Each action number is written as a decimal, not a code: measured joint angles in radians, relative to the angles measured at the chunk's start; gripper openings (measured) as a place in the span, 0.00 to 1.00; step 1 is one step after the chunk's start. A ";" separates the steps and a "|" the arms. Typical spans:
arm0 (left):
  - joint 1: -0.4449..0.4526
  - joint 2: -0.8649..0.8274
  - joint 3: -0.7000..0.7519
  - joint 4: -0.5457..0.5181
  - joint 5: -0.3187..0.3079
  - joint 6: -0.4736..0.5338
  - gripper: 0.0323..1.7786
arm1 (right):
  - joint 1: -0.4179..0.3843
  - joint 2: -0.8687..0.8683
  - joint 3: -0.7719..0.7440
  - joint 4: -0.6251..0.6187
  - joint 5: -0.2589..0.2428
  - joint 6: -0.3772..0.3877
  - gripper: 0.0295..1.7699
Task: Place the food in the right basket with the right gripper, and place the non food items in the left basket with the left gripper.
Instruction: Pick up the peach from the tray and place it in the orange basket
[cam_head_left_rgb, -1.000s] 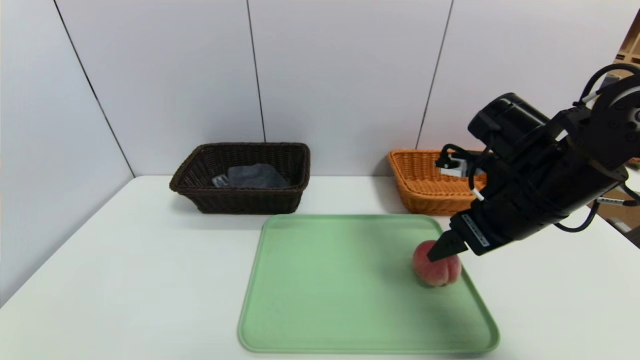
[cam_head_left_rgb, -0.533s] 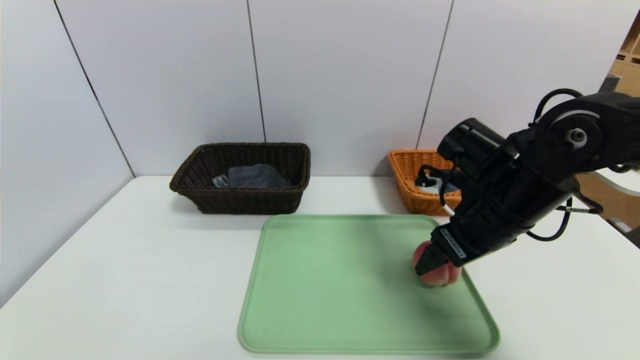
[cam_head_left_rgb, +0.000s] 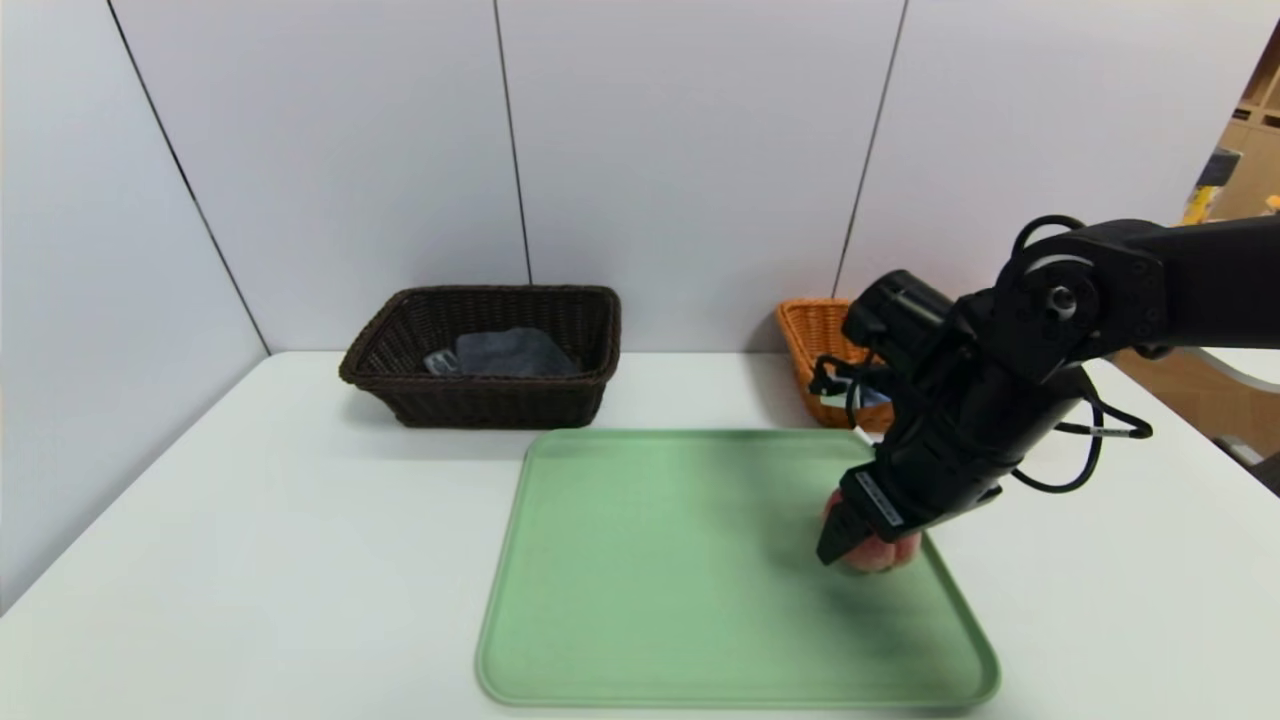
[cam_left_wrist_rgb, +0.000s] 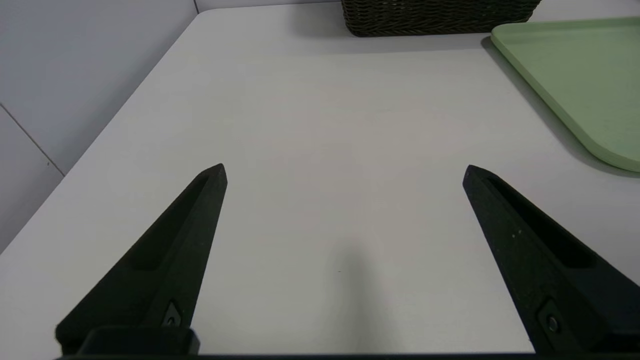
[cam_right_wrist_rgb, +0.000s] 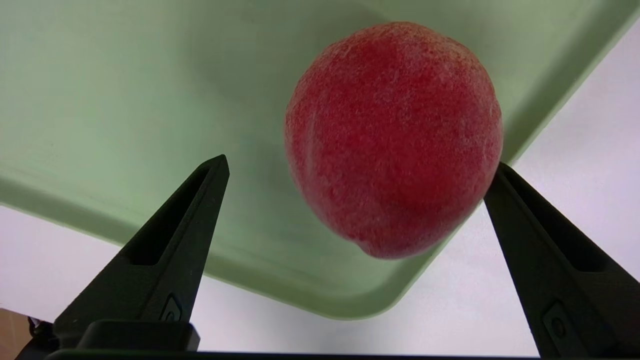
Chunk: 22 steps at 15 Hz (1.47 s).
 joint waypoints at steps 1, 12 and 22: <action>0.000 0.000 0.000 0.000 0.000 0.001 0.95 | 0.000 0.010 -0.003 0.000 0.000 0.000 0.96; 0.000 0.000 0.000 0.000 0.000 0.001 0.95 | -0.006 0.063 -0.028 -0.001 -0.034 -0.001 0.81; 0.000 0.000 0.000 0.000 0.000 0.001 0.95 | -0.016 0.031 -0.041 0.001 -0.036 -0.007 0.64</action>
